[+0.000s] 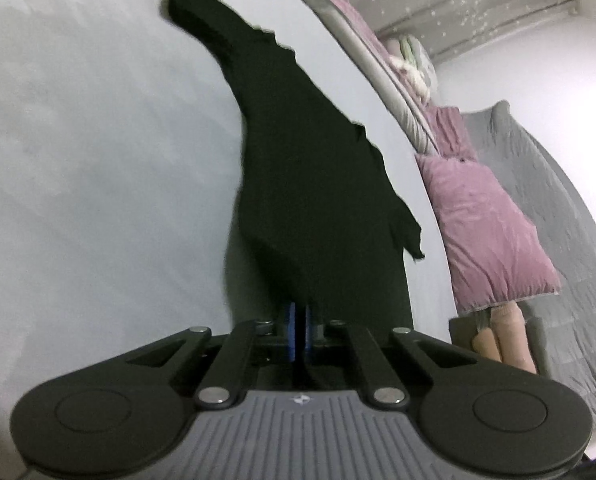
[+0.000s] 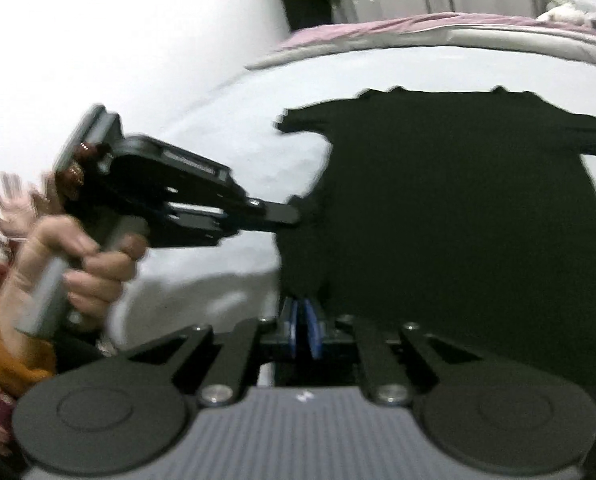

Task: Fold clothes

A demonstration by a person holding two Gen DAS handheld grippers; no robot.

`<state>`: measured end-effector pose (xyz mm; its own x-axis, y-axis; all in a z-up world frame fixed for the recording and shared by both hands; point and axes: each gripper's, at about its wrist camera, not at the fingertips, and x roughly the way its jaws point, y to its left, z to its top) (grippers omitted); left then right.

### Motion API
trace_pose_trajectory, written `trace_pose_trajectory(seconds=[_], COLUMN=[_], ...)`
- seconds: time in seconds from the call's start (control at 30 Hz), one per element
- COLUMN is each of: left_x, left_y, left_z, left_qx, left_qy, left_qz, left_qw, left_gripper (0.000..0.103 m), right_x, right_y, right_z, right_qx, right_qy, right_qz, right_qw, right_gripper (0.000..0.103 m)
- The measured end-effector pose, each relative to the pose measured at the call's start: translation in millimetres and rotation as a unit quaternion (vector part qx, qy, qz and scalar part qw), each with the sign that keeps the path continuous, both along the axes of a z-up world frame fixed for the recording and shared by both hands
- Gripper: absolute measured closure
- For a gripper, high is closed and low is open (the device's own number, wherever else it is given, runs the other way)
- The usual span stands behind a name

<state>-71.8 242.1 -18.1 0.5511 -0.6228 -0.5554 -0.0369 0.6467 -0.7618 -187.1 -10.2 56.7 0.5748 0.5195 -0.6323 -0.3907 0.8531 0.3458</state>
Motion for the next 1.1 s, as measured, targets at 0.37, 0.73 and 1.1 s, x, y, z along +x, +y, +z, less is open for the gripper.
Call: trace_pose_trajectory(seconds=[0.37, 0.73, 1.1], left_x=[-15, -19, -45], left_y=[31, 43, 40], left_z=[0, -4, -14], left_qx=[0.052, 0.117, 0.087], left_qy=[0.012, 0.033, 0.075], left_qz=[0.033, 0.061, 0.0], left_qw=[0.9981, 0.9907, 0.9934], left_gripper=[0.102, 0.101, 0.091], right_x=[5, 7, -4], right_y=[44, 84, 7], right_z=[5, -25, -12], right_qx=[0.029, 0.005, -0.009], right_qy=[0.032, 0.113, 0.104], right_qz=[0.093, 0.156, 0.057], right_qw=[0.995, 0.981, 0.993], right_gripper=[0.096, 0.09, 0.06])
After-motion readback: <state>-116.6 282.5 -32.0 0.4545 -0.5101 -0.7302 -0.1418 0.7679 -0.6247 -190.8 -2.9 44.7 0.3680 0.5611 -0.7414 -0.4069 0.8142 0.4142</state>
